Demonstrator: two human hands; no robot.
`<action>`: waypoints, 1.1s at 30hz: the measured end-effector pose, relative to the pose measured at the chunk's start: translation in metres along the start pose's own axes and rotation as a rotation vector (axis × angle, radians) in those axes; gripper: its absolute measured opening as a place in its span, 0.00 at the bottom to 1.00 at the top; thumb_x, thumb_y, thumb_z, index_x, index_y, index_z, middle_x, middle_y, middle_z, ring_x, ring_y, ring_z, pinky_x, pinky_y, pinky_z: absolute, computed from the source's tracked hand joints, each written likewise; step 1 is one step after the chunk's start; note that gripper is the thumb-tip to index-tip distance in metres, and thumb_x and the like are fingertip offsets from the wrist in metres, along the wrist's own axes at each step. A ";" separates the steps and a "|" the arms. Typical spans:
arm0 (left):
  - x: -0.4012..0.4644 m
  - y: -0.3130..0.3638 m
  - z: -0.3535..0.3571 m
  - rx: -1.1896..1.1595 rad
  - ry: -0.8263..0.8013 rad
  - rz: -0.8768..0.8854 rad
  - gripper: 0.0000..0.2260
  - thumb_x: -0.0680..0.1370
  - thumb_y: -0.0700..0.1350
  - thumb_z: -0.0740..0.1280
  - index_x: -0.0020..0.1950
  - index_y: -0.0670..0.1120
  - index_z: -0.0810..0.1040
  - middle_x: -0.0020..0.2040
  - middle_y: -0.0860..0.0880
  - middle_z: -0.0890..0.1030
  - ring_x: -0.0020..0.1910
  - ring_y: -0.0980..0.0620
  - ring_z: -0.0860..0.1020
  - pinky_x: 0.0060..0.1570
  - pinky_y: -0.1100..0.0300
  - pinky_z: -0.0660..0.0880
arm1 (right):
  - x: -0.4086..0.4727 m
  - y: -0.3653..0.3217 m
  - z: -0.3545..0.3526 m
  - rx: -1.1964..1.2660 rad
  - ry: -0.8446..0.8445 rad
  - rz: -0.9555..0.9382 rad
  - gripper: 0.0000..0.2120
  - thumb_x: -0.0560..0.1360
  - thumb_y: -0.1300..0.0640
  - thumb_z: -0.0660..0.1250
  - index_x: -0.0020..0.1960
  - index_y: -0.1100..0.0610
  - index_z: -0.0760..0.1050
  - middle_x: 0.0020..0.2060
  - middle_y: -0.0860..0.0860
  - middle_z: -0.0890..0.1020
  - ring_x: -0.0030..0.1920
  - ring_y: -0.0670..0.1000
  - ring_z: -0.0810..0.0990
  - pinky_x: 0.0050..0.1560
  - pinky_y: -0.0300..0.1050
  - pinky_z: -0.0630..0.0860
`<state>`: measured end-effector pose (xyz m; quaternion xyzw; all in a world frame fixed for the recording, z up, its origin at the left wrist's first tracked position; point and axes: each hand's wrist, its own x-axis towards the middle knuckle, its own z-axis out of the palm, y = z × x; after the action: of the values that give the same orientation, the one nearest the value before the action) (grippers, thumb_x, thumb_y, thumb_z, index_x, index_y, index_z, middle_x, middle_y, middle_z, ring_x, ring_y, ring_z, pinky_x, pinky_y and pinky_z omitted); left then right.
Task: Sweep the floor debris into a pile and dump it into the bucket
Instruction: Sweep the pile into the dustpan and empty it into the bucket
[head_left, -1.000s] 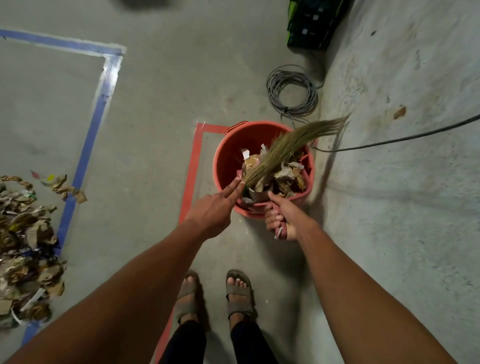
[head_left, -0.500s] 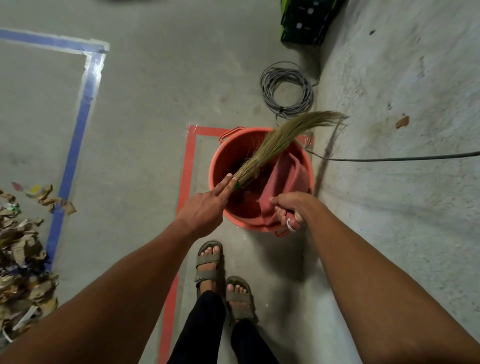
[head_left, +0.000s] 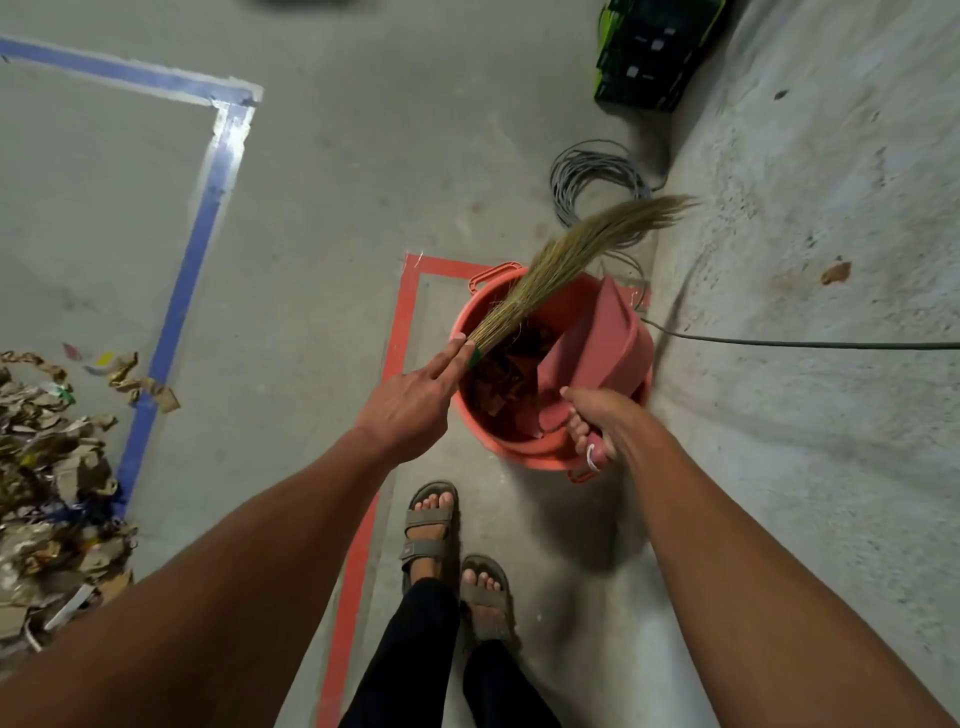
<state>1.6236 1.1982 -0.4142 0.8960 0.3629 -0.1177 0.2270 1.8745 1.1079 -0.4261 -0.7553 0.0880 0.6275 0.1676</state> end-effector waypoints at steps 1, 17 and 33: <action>-0.006 0.000 -0.001 -0.007 0.018 -0.018 0.32 0.86 0.43 0.55 0.85 0.56 0.41 0.85 0.54 0.47 0.43 0.43 0.81 0.30 0.55 0.73 | -0.007 0.003 0.006 0.031 -0.001 -0.025 0.19 0.85 0.47 0.60 0.38 0.52 0.64 0.23 0.47 0.64 0.19 0.44 0.61 0.19 0.35 0.60; -0.137 -0.081 0.019 -0.380 0.334 -0.575 0.30 0.86 0.46 0.56 0.85 0.57 0.47 0.85 0.56 0.53 0.67 0.38 0.76 0.62 0.42 0.77 | -0.077 0.007 0.178 0.106 -0.378 -0.217 0.21 0.82 0.41 0.66 0.36 0.51 0.65 0.24 0.45 0.59 0.20 0.43 0.55 0.18 0.35 0.54; -0.296 -0.310 0.072 -0.554 0.412 -1.029 0.29 0.86 0.47 0.56 0.85 0.56 0.49 0.84 0.54 0.55 0.71 0.41 0.74 0.67 0.41 0.74 | -0.065 -0.005 0.495 -0.218 -0.585 -0.093 0.22 0.81 0.39 0.66 0.36 0.51 0.65 0.24 0.45 0.59 0.19 0.42 0.56 0.17 0.35 0.55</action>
<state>1.1920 1.1826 -0.4655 0.5184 0.8019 0.0620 0.2907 1.4088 1.2872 -0.4390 -0.5595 -0.0662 0.8155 0.1323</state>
